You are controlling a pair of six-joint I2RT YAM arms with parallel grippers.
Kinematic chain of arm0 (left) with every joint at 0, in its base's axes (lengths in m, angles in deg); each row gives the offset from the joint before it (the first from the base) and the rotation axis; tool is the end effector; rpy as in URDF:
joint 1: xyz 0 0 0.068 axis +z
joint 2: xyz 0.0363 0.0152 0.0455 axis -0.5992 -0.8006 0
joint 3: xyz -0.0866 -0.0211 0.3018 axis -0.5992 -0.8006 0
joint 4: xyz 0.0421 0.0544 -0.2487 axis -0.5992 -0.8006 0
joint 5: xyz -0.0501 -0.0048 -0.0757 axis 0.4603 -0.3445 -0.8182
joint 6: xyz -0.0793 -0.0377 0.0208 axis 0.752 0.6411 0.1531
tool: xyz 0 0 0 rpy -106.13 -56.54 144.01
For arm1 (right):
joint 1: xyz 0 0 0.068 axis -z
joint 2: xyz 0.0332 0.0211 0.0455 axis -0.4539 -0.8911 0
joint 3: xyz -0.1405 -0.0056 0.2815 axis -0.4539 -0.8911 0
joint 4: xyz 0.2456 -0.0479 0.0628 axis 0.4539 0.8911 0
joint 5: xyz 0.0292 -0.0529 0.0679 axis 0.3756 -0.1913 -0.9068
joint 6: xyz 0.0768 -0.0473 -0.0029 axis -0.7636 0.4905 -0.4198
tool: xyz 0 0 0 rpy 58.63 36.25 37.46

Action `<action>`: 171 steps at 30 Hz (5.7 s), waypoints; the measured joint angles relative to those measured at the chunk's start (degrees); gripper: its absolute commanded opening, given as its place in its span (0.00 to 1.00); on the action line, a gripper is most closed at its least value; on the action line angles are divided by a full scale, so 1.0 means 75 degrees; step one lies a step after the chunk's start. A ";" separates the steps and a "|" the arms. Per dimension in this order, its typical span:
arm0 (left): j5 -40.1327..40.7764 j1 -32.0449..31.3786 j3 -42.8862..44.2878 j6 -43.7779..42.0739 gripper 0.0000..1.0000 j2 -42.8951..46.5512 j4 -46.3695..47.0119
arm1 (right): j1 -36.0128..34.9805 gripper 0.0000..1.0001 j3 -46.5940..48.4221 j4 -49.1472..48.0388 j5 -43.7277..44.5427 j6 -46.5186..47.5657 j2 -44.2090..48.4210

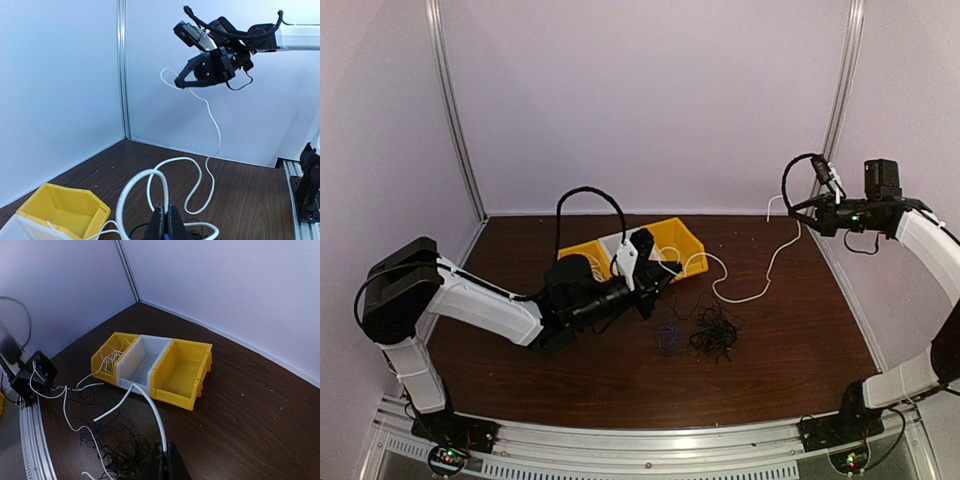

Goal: Untangle the cables

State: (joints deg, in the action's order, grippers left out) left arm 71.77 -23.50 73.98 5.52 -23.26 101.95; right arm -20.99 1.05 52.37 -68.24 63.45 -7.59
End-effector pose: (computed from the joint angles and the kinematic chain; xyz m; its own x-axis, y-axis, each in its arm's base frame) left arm 0.2113 -0.3784 0.2774 -0.0457 -0.1734 -0.9838 0.8929 0.4346 -0.1180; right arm 0.2794 0.0429 0.3819 -0.3374 -0.0940 -0.9367 -0.8173 0.5229 0.2419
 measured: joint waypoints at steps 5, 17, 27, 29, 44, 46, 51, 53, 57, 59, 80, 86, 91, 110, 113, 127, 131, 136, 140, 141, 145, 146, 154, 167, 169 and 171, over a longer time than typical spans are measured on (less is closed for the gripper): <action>-0.0248 0.0000 0.0423 -0.0041 0.02 0.0038 -0.0510 | -0.1848 0.16 -0.0443 0.0595 0.0938 0.1075 0.0140; -0.0664 0.0000 0.0399 0.0828 0.02 -0.0221 -0.0667 | -0.3663 0.50 -0.0609 0.0647 0.1300 0.1740 -0.0979; -0.0664 0.0000 0.0137 0.1207 0.02 -0.0393 -0.0472 | -0.4164 0.61 -0.0816 0.0495 0.1233 0.1539 -0.1763; -0.0664 0.0000 0.0137 0.1233 0.01 -0.0393 -0.0431 | -0.4211 0.54 -0.0799 0.0455 0.1241 0.1489 -0.1955; -0.0300 0.0000 0.0134 0.1224 0.07 -0.1151 -0.0207 | -0.4226 0.00 0.2634 0.2022 0.1661 0.1361 -0.1955; -0.0294 0.0000 0.0146 0.1233 0.10 -0.1652 -0.0140 | -0.4220 0.00 0.3783 0.2189 0.1649 0.1343 -0.1658; -0.0323 0.0000 0.0280 0.1346 0.13 -0.2681 -0.0108 | -0.4220 0.00 0.5761 0.2232 0.1416 0.1122 -0.0953; -0.0332 0.0000 0.0358 0.1437 0.13 -0.2984 -0.0108 | -0.4220 0.00 0.6362 0.2203 0.1306 0.0938 -0.0886; -0.0347 0.0000 0.0367 0.1571 0.12 -0.3188 -0.0079 | -0.4156 0.00 0.7321 0.2031 0.1003 0.0527 -0.1107; -0.0350 0.0000 0.0367 0.1612 0.10 -0.3203 -0.0035 | -0.4092 0.00 0.7647 0.1894 0.0845 0.0315 -0.1279; -0.0210 0.0003 0.0111 0.1769 0.21 -0.3354 0.0154 | -0.0653 0.00 0.7743 -0.6980 -0.2005 -0.7854 -0.2034; -0.0396 0.0006 -0.0475 0.1749 0.46 -0.2471 0.0058 | -0.0650 0.00 0.5552 -0.7242 -0.2034 -0.7766 -0.1594; -0.0647 -0.0023 -0.0612 0.1527 0.55 -0.0895 -0.0119 | -0.0717 0.00 0.4366 -0.6234 -0.1973 -0.6936 -0.1585; -0.0810 -0.0058 0.1186 0.0405 0.68 0.0959 -0.1961 | -0.3197 0.00 0.4132 -0.1084 0.0152 -0.2087 -0.1282; -0.0880 -0.0111 0.0880 0.0367 0.69 0.1306 -0.2381 | -0.3197 0.00 0.4261 -0.0682 0.0385 -0.1775 -0.1285; 0.0647 -0.0758 -0.0627 0.0603 0.98 0.1107 -0.6371 | -0.3334 0.00 0.5304 0.0085 0.0845 -0.1361 -0.1268; 0.0804 -0.0799 0.0064 0.0545 0.92 0.1139 -0.7903 | -0.3357 0.00 0.5639 0.0111 0.0877 -0.1349 -0.1244; 0.1087 -0.0909 0.0431 0.0321 0.92 0.1836 -0.9914 | -0.3383 0.00 0.5642 0.0245 0.1003 -0.1174 -0.1204; 0.1620 -0.0976 -0.0015 -0.0137 0.91 0.3424 -0.9515 | -0.3471 0.00 0.5630 0.0332 0.1052 -0.1131 -0.1204; 0.1725 -0.0976 -0.0131 -0.0289 0.90 0.3754 -0.9168 | -0.3503 0.00 0.5630 0.0338 0.1052 -0.1110 -0.1204; 0.1970 -0.0965 -0.0274 -0.1183 0.81 0.4322 -0.6965 | -0.3646 0.00 0.5630 0.0347 0.1049 -0.1072 -0.1204; 0.1950 -0.0944 -0.0160 -0.1355 0.80 0.4173 -0.6557 | -0.3678 0.00 0.5630 0.0347 0.1046 -0.1070 -0.1204; 0.1131 -0.0525 0.1702 -0.2014 0.77 0.2226 -0.5161 | -0.4016 0.00 0.5444 0.0356 0.1020 -0.1023 -0.1174; -0.1565 0.0125 0.3620 -0.2669 0.63 0.0720 -0.5056 | -0.4412 0.00 0.5208 0.0463 0.1008 -0.0973 -0.1172; -0.1990 0.0143 0.3960 -0.2792 0.59 0.0484 -0.5222 | -0.4444 0.00 0.5199 0.0463 0.1005 -0.0965 -0.1172; -0.2305 0.0163 0.4205 -0.2873 0.55 0.0300 -0.5394 | -0.4473 0.00 0.5144 0.0460 0.1005 -0.0962 -0.1163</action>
State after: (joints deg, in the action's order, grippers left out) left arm 54.48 -22.28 105.52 -16.03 -21.01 61.49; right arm -54.54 39.62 55.82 -60.70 56.24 -16.31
